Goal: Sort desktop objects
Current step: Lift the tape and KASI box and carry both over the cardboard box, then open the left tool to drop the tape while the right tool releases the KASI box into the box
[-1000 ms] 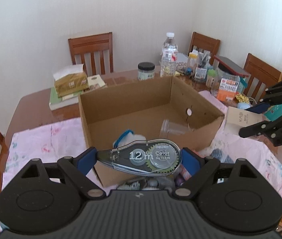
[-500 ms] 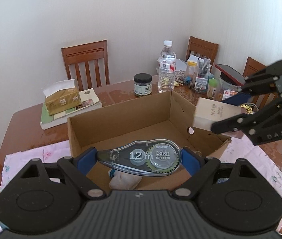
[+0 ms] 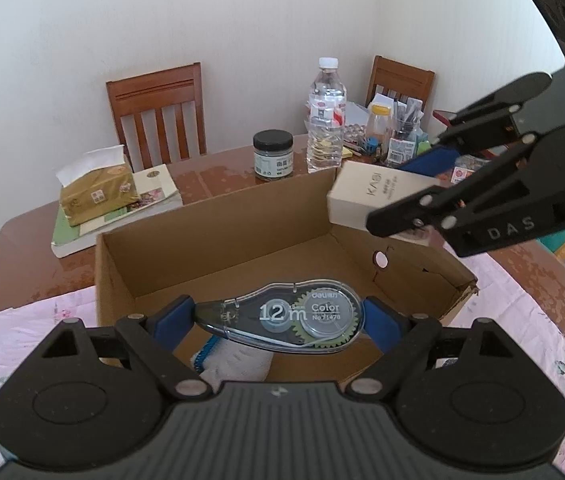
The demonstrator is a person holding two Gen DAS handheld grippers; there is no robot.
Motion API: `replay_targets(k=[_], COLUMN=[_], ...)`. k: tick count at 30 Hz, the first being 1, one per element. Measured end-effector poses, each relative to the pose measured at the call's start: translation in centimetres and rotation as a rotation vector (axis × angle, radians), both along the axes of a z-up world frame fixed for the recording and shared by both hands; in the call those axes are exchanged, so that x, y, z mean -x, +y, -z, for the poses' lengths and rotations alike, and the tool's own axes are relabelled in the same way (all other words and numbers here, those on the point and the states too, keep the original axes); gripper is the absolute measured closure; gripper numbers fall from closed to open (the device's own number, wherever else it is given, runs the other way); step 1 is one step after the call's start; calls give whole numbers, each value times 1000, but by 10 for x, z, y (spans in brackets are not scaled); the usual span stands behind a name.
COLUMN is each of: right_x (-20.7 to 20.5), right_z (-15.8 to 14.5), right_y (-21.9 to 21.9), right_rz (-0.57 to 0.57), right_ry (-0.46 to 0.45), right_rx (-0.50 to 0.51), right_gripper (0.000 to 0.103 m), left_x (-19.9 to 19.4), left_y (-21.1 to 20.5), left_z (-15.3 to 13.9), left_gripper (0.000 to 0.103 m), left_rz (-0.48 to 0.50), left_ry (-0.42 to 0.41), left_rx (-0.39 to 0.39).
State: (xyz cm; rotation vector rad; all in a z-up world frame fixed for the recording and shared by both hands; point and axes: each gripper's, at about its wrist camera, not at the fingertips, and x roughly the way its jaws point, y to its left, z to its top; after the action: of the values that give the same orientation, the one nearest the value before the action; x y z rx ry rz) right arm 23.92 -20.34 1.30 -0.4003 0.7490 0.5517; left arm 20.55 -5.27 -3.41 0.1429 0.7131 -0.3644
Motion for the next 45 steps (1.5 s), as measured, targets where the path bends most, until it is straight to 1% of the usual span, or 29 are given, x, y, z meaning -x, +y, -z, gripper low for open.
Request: replay_targets(k=[4, 9, 18, 30, 31, 32, 34, 36, 37, 41, 45], right_x=[-11, -23, -46, -69, -71, -72, -72, -70, -69, -63, -54], right_z=[2, 6, 24, 48, 49, 50, 51, 51, 50, 47, 43], right_y=[0, 1, 13, 45, 46, 47, 48, 49, 48, 41, 32], right_rz=[-2, -5, -29, -69, -69, -62, -57, -63, -61, -54, -53], right_ry=[8, 21, 72, 138, 142, 153, 158, 153, 152, 143, 135], right_rx=[3, 3, 2, -11, -18, -26, -30, -24, -21, -36, -53], right_gripper=[57, 57, 57, 57, 56, 50, 42, 41, 39, 22, 13], left_x=[-6, -8, 4, 19, 20, 22, 23, 25, 26, 31, 37], left_y=[-2, 2, 12, 30, 31, 32, 33, 35, 35, 36, 36], left_z=[4, 3, -7, -13, -13, -13, -13, -13, -13, -12, -12], left_gripper=[12, 12, 10, 9, 9, 9, 9, 9, 9, 8, 7], left_rz=[8, -5, -26, -78, -81, -83, -86, -87, -86, -76, -66], left_ry=[28, 37, 8, 1, 1, 1, 2, 5, 5, 6, 9], left_rx=[2, -2, -49, -61, -65, -68, -69, -67, -67, -76, -82])
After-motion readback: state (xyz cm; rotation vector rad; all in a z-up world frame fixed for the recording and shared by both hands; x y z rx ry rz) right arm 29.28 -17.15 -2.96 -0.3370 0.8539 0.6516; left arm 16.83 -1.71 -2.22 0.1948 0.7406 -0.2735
